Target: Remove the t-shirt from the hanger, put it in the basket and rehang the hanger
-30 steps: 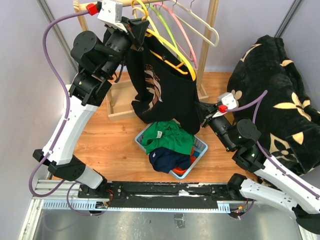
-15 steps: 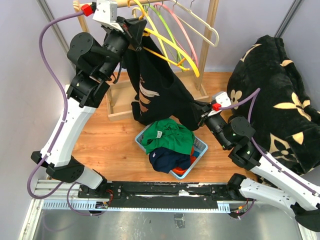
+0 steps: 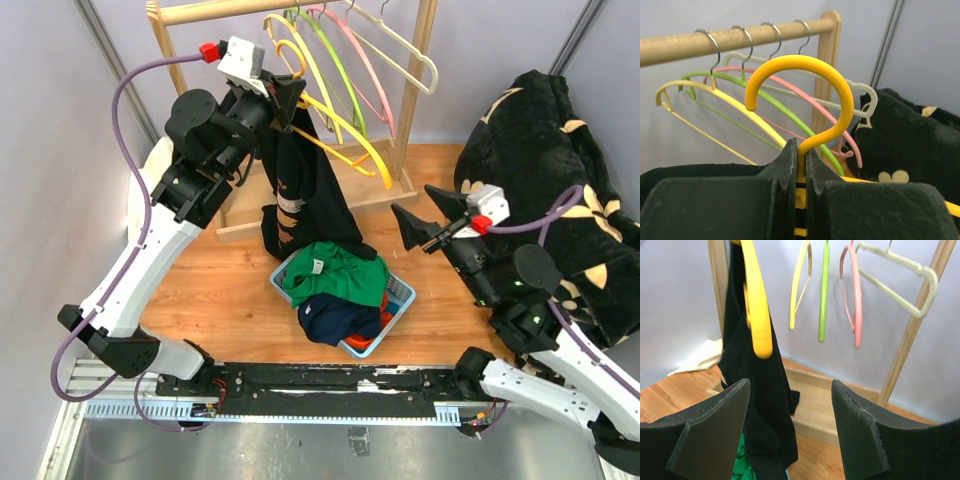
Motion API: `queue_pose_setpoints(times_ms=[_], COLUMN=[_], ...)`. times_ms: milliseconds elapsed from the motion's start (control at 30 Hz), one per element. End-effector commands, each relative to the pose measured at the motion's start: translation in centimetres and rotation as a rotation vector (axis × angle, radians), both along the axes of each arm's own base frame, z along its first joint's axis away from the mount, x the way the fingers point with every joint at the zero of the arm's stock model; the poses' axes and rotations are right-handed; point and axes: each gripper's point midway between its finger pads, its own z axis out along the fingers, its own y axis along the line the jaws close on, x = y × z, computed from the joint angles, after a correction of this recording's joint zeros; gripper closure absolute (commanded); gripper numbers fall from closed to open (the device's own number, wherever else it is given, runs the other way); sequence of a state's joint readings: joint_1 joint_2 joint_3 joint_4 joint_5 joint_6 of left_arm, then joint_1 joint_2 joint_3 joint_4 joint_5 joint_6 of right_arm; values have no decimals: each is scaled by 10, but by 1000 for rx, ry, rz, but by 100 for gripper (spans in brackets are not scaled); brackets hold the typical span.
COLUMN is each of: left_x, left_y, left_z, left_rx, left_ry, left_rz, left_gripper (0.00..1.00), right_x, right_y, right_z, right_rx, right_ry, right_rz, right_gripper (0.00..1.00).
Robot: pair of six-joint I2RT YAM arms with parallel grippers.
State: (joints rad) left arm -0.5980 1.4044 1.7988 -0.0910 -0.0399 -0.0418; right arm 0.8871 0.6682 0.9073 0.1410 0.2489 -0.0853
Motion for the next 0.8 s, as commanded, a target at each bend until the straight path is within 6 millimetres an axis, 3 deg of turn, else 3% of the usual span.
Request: queue_pose_setpoints(times_ms=[0, 167, 300, 767], left_x=[-18, -16, -19, -33], left_y=[14, 11, 7, 0], left_z=[25, 8, -2, -11], left_rx=[-33, -10, -7, -6], left_ry=[-104, -87, -78, -86], left_rz=[16, 8, -21, -68], left_gripper=[99, 100, 100, 99], right_x=[-22, -33, -23, 18], right_y=[-5, 6, 18, 74], right_z=[37, 61, 76, 75], right_rx=[27, 54, 65, 55], right_ry=[-90, -139, -126, -18], right_rz=[73, 157, 162, 184], right_gripper=[33, 29, 30, 35])
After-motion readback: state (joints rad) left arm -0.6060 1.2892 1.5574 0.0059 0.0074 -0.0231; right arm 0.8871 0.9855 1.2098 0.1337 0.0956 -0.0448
